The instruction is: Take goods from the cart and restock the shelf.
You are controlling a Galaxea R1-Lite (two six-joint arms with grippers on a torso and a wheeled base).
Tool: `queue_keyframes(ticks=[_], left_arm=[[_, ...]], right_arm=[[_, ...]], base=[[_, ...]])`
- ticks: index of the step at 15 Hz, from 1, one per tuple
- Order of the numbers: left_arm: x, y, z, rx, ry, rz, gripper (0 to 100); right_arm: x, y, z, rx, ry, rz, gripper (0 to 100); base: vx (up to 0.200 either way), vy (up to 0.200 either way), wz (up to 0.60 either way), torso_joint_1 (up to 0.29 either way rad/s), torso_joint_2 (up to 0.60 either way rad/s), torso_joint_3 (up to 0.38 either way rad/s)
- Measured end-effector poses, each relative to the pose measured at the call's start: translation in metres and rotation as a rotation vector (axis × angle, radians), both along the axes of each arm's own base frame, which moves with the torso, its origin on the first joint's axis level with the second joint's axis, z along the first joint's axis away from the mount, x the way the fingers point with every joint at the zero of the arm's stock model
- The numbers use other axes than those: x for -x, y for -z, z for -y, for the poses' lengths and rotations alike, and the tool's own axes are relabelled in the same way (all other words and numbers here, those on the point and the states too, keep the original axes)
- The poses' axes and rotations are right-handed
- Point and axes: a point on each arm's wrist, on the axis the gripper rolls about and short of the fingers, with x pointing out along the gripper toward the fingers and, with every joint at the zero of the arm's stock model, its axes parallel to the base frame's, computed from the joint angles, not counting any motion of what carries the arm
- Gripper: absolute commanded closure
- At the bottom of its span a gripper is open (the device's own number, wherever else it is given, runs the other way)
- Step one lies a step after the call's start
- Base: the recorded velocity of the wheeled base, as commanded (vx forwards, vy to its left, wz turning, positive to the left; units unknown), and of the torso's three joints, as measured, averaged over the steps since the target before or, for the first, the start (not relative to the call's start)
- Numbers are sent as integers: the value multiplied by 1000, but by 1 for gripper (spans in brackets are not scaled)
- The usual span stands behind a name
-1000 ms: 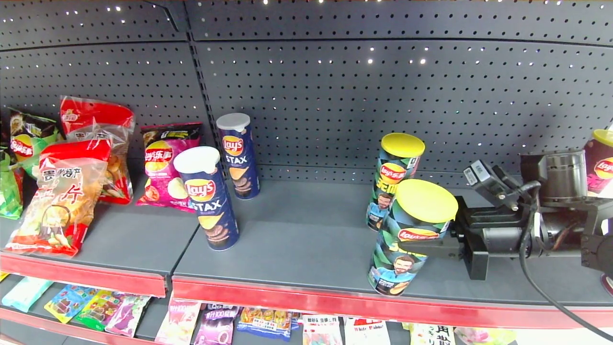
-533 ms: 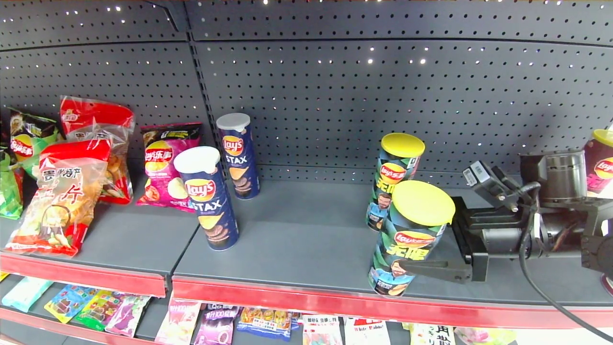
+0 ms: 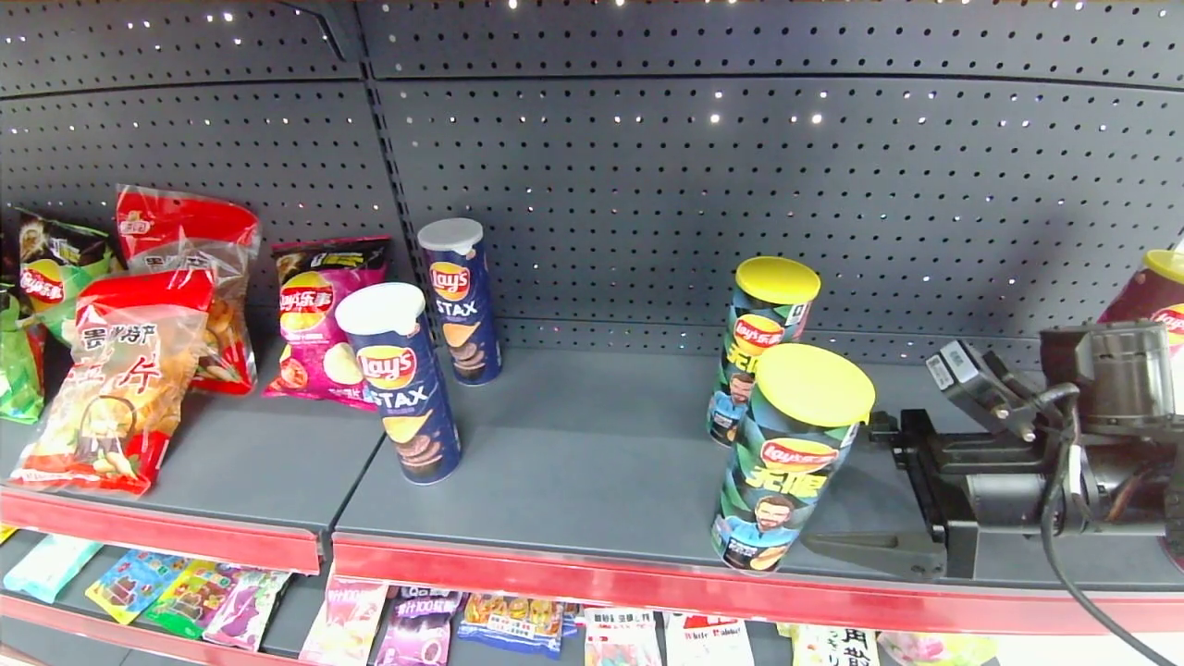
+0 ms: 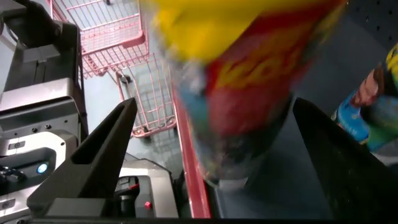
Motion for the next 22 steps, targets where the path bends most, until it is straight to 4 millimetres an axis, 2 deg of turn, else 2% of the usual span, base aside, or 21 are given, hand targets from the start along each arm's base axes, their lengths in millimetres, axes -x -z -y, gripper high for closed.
queue_keyframes(ticks=[8,10,12,15,19,22], left_arm=[[0,0,0,0,0,0,0],[0,0,0,0,0,0,0],[0,0,0,0,0,0,0],[0,0,0,0,0,0,0],[0,0,0,0,0,0,0],[0,0,0,0,0,0,0]], right_arm=[[45,18,24,75,164,-43,0],[69,20,32,156,315,-13,0],[102,22,42,222,513,36,0],[148,26,53,202,716,112,0],[189,35,63,173,998,214,0],[215,51,68,140,1219,186,0]], base=[[0,0,0,0,0,0],[0,0,0,0,0,0],[0,0,0,0,0,0],[0,0,0,0,0,0],[0,0,0,0,0,0],[0,0,0,0,0,0]])
